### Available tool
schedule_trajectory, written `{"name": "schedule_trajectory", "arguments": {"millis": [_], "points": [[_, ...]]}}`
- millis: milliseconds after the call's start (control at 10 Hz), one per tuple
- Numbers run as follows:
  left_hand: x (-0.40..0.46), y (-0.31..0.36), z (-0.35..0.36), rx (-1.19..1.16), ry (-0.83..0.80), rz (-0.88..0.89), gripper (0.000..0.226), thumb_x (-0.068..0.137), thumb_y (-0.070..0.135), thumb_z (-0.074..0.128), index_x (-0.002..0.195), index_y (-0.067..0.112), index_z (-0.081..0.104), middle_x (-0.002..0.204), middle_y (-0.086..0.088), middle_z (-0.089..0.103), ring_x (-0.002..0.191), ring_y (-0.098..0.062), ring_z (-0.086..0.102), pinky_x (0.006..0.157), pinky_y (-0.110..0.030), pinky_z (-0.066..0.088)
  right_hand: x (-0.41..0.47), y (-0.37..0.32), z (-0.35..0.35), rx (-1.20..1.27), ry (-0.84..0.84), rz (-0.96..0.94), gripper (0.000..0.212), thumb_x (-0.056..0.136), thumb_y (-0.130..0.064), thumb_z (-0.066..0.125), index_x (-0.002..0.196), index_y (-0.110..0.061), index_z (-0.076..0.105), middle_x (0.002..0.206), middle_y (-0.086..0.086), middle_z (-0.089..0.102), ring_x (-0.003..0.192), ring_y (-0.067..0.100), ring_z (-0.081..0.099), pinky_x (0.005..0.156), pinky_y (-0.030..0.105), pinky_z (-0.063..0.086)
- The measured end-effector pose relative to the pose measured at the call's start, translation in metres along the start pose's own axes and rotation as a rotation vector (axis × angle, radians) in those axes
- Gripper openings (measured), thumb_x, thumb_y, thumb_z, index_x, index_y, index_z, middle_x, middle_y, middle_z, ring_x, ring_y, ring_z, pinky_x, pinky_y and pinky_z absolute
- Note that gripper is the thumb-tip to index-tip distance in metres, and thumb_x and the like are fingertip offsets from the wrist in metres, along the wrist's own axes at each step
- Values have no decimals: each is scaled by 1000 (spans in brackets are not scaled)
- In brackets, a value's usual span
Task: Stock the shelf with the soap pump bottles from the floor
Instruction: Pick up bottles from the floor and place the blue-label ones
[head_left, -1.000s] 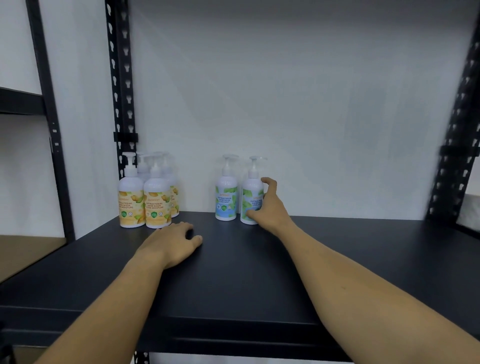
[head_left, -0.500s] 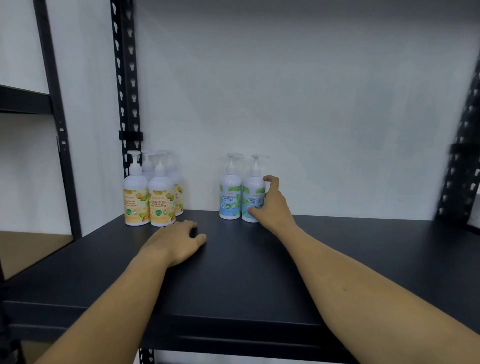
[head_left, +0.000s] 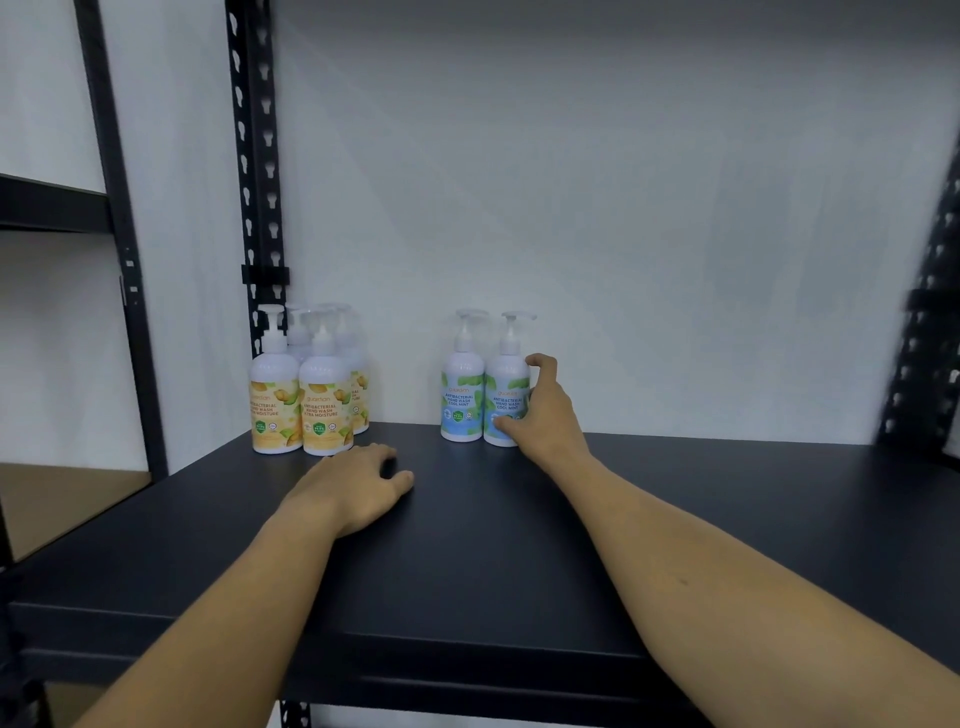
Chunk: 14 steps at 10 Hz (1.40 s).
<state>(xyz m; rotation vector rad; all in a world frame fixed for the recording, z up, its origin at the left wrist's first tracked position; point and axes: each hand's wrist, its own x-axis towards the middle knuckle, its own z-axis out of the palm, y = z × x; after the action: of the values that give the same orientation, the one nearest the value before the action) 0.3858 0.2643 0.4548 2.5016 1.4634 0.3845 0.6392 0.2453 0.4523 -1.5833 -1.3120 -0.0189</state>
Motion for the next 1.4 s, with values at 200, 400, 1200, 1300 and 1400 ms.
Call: {"name": "schedule_trajectory", "arguments": {"millis": [200,400,1200,1300,1400], "points": [[0,1,-1,4,1,2,57,99,53,42,151,29,36,154,1,40,138,-20,41,107,-35,36,1,1,1,3,2,-6,84,74,-12,82,129,-37,24,112,7,60,96,23,65,83,46,58],[0,0,0,1,7,6,57,99,53,42,150,29,37,154,3,40,138,-19,41,107,-35,36,2,1,1,-1,2,-9,82,74,-11,81,128,-36,24,109,7,60,94,23,65,81,45,58],[0,1,0,1,4,1,57,99,53,42,150,28,37,152,1,42,137,-19,42,106,-34,36,8,4,5,-16,7,-4,83,74,-11,80,130,-35,23,114,9,59,96,25,64,81,45,58],[1,0,0,-3,0,-1,58,99,53,42,151,28,37,153,1,41,138,-19,42,107,-34,35,8,5,6,-17,8,-3,83,74,-11,80,129,-37,23,114,8,59,97,25,65,82,46,58],[0,-1,0,-2,-1,-3,58,99,53,42,151,28,36,153,1,41,138,-20,41,108,-35,35,8,5,6,-17,7,-3,83,75,-11,80,129,-37,23,115,8,59,98,25,65,83,46,58]]}}
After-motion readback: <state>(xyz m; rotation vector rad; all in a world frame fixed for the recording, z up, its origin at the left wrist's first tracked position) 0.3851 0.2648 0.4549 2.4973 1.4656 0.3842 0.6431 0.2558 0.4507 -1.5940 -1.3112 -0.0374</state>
